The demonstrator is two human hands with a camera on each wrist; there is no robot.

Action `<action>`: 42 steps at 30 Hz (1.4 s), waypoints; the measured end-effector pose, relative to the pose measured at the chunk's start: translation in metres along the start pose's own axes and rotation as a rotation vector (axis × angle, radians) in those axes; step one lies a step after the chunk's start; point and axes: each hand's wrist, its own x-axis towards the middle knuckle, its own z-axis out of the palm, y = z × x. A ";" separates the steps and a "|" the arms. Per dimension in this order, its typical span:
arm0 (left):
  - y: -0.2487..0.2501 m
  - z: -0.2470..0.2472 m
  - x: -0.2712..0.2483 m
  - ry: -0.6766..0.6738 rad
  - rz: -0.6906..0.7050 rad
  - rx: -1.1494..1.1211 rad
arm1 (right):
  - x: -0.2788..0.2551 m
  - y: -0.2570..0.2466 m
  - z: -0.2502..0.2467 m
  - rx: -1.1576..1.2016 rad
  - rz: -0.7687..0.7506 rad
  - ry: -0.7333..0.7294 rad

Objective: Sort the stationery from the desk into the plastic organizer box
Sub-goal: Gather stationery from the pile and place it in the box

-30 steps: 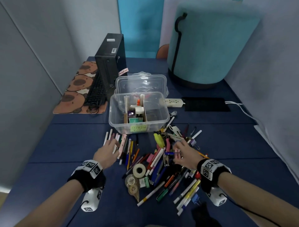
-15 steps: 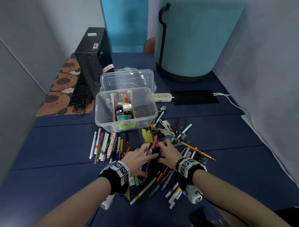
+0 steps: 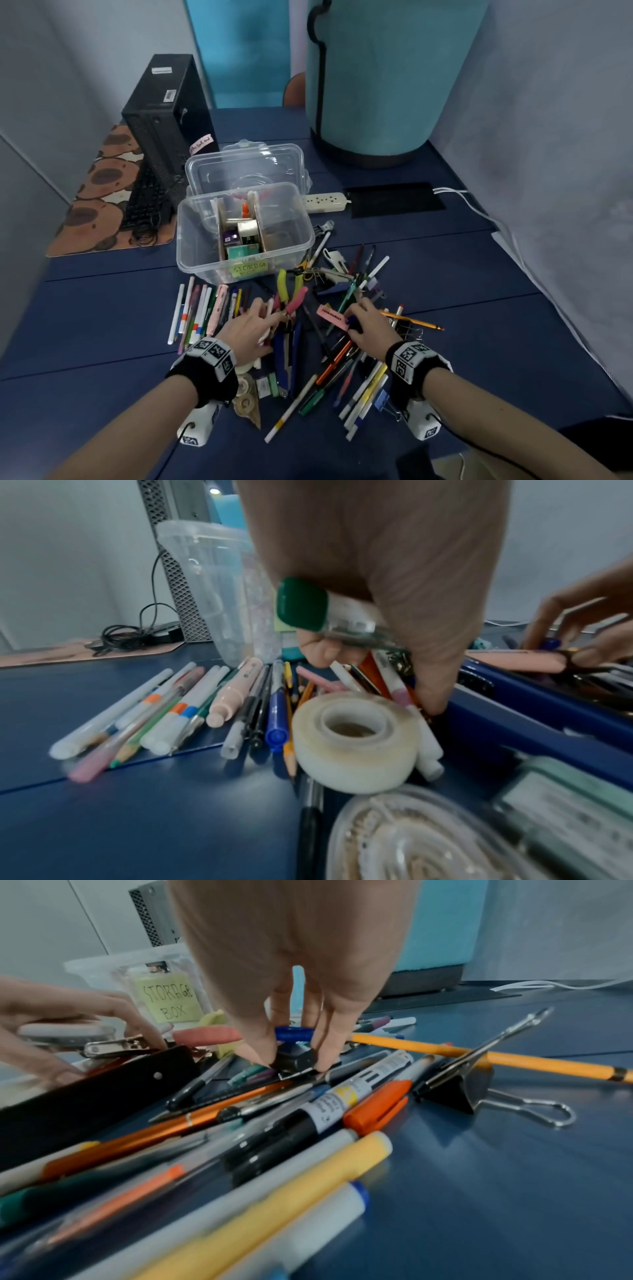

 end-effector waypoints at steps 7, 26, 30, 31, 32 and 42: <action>-0.004 0.002 0.000 0.016 -0.047 -0.046 | -0.004 0.011 -0.009 0.065 0.047 0.020; -0.020 0.008 -0.001 0.110 -0.049 -0.252 | -0.029 0.047 -0.025 -0.159 0.271 -0.218; -0.022 0.014 -0.005 0.179 -0.084 -0.328 | -0.022 0.036 -0.008 -0.106 0.227 -0.142; -0.023 0.014 -0.006 0.193 -0.093 -0.349 | -0.018 0.033 -0.006 -0.090 0.208 -0.129; -0.024 0.015 -0.007 0.206 -0.102 -0.377 | -0.013 0.029 -0.005 -0.072 0.191 -0.111; -0.064 0.015 -0.040 0.406 -0.315 -0.578 | 0.031 0.002 0.005 -0.046 0.174 0.011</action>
